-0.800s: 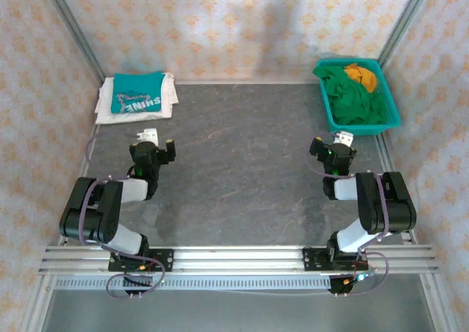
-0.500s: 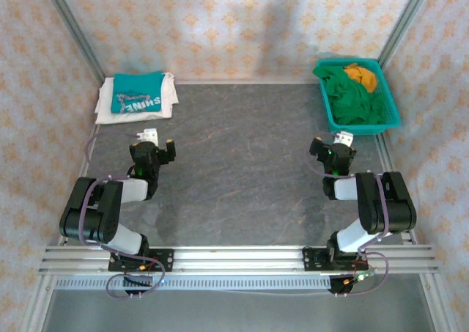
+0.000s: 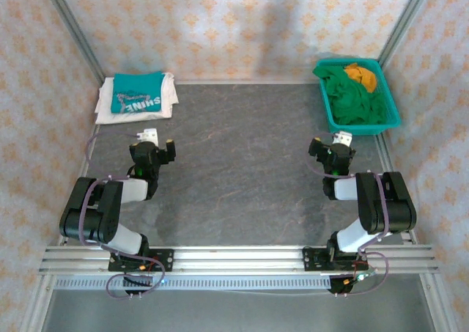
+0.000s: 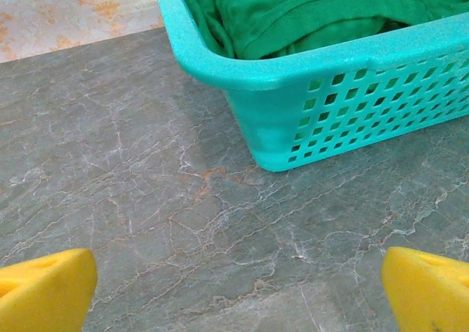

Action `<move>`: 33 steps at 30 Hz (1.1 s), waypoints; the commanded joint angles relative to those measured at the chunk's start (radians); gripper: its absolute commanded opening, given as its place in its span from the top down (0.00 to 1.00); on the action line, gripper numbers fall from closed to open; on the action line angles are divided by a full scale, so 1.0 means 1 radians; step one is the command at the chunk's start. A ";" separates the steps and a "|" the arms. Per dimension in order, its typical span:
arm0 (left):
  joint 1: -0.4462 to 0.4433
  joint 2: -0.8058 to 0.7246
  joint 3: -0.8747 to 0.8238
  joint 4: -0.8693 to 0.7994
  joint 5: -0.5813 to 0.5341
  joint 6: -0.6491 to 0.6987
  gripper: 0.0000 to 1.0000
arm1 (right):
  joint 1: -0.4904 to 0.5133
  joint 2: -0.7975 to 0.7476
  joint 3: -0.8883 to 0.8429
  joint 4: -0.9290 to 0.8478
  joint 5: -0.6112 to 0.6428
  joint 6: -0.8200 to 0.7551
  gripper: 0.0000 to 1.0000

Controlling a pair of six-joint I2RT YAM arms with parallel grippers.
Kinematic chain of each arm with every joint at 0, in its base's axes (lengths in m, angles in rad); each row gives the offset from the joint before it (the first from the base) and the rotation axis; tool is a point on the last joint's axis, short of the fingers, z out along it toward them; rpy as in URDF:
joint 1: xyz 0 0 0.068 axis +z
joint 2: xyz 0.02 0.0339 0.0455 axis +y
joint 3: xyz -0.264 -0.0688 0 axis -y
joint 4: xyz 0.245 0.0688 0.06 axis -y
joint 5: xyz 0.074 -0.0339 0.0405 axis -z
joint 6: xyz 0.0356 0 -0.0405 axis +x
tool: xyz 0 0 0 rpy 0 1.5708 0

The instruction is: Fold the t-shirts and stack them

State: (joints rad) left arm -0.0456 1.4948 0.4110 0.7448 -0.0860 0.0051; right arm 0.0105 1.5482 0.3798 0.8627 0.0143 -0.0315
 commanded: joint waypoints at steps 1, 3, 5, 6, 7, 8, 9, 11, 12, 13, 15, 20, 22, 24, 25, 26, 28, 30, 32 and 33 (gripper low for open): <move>-0.012 -0.053 0.058 -0.094 -0.058 0.008 0.00 | 0.036 -0.098 0.036 -0.094 0.075 -0.028 0.00; -0.076 -0.208 0.164 -0.369 -0.215 -0.002 0.00 | 0.101 -0.265 0.118 -0.353 0.167 -0.046 0.03; -0.132 -0.370 0.199 -0.424 -0.222 -0.036 0.00 | 0.115 -0.381 0.252 -0.555 0.152 0.043 0.05; -0.140 -0.416 0.222 -0.437 -0.182 -0.069 0.00 | 0.112 -0.389 0.327 -0.641 0.147 0.088 0.04; -0.144 -0.444 0.268 -0.470 -0.133 -0.112 0.00 | 0.101 -0.371 0.435 -0.770 0.137 0.140 0.03; -0.155 -0.443 0.333 -0.516 -0.098 -0.143 0.00 | 0.085 -0.315 0.551 -0.902 0.114 0.188 0.03; -0.173 -0.425 0.395 -0.559 -0.071 -0.158 0.00 | 0.064 -0.268 0.651 -1.004 0.082 0.226 0.03; -0.234 -0.343 0.543 -0.662 -0.015 -0.150 0.00 | 0.004 -0.158 0.822 -1.173 0.010 0.306 0.03; -0.274 -0.288 0.628 -0.721 0.011 -0.132 0.00 | -0.025 -0.100 0.909 -1.236 -0.018 0.327 0.03; -0.319 -0.227 0.710 -0.783 0.033 -0.103 0.00 | -0.051 -0.040 0.985 -1.297 -0.051 0.332 0.03; -0.404 -0.113 0.844 -0.872 0.044 -0.048 0.00 | -0.087 0.056 1.102 -1.375 -0.089 0.324 0.03; -0.557 0.112 1.046 -0.984 0.063 0.024 0.00 | -0.140 0.241 1.280 -1.450 -0.066 0.311 0.04; -0.588 0.159 1.066 -0.971 0.062 0.021 0.00 | -0.151 0.292 1.317 -1.436 -0.062 0.291 0.03; -0.601 0.184 1.064 -0.947 0.074 0.011 0.00 | -0.164 0.364 1.371 -1.437 -0.082 0.282 0.02; -0.601 0.193 1.059 -0.935 0.079 0.001 0.00 | -0.171 0.418 1.426 -1.468 -0.096 0.280 0.03; -0.602 0.200 1.055 -0.925 0.084 -0.005 0.00 | -0.177 0.464 1.480 -1.506 -0.100 0.276 0.03; -0.602 0.211 1.051 -0.920 0.087 -0.005 0.00 | -0.181 0.559 1.570 -1.540 -0.097 0.261 0.06; -0.602 0.217 1.046 -0.921 0.082 -0.010 0.00 | -0.182 0.616 1.603 -1.505 -0.096 0.248 0.05; -0.602 0.215 1.034 -0.916 0.083 -0.013 0.00 | -0.184 0.683 1.672 -1.514 -0.072 0.247 0.05; -0.602 0.210 1.024 -0.906 0.085 -0.018 0.00 | -0.185 0.720 1.709 -1.516 -0.060 0.240 0.05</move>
State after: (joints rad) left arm -0.6518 1.7298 1.4372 -0.1753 -0.0067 -0.0067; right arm -0.1699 2.1986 2.0090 -0.6102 -0.0753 0.2321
